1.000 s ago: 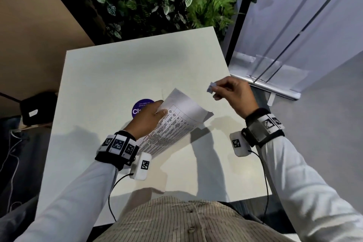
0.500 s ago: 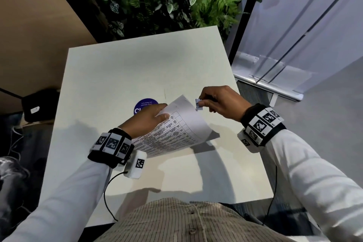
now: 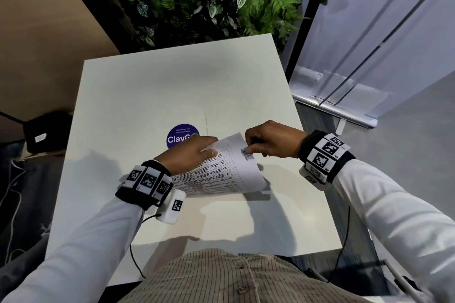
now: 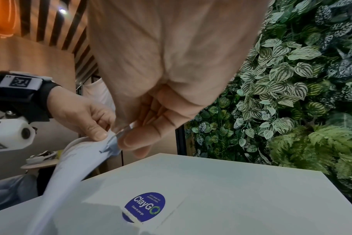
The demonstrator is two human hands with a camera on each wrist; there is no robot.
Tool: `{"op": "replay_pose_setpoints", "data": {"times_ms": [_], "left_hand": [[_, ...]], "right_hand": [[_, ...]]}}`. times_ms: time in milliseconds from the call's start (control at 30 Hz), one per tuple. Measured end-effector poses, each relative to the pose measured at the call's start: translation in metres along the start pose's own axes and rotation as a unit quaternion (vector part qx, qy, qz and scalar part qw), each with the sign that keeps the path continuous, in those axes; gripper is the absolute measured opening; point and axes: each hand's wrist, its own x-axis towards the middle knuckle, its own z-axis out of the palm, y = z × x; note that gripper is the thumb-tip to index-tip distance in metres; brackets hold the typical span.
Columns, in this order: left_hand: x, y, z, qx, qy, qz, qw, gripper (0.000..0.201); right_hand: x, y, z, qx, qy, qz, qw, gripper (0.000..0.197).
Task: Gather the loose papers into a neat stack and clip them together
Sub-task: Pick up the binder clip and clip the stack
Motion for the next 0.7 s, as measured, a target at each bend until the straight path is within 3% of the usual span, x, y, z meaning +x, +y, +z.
{"op": "replay_pose_setpoints", "data": {"times_ms": [133,167,267,300,467,567,600,667,700], "left_hand": [[-0.001,0.001,-0.004,-0.017,0.008,0.026,0.999,0.022],[-0.001,-0.001,-0.006,-0.036,0.013,0.032,0.999,0.018],[0.001,-0.002,-0.016,-0.157,0.034,0.059,0.985,0.019],[0.002,-0.004,-0.019,-0.213,0.043,0.063,0.974,0.024],[0.004,-0.010,-0.026,-0.390,0.076,0.078,0.915,0.031],[0.017,-0.014,-0.016,-0.498,0.130,0.033,0.857,0.033],[0.025,-0.015,-0.009,-0.506,0.161,-0.005,0.847,0.037],[0.047,-0.029,0.017,-0.501,0.209,-0.075,0.836,0.043],[0.055,-0.035,0.033,-0.479,0.216,-0.103,0.845,0.045]], "right_hand": [[0.001,0.001,-0.002,0.094,0.021,0.028,0.995,0.030],[0.001,0.005,0.000,0.171,0.038,0.037,0.984,0.033],[-0.008,0.015,0.010,0.376,0.067,0.047,0.923,0.067],[-0.015,0.020,0.015,0.410,0.067,0.045,0.909,0.066],[-0.041,0.043,0.040,0.578,0.094,0.042,0.810,0.023],[-0.041,0.053,0.065,0.640,0.124,0.074,0.754,0.051],[-0.040,0.054,0.072,0.637,0.125,0.097,0.755,0.051],[-0.033,0.062,0.093,0.576,0.133,0.149,0.793,0.055],[-0.029,0.065,0.100,0.538,0.150,0.185,0.809,0.060]]}}
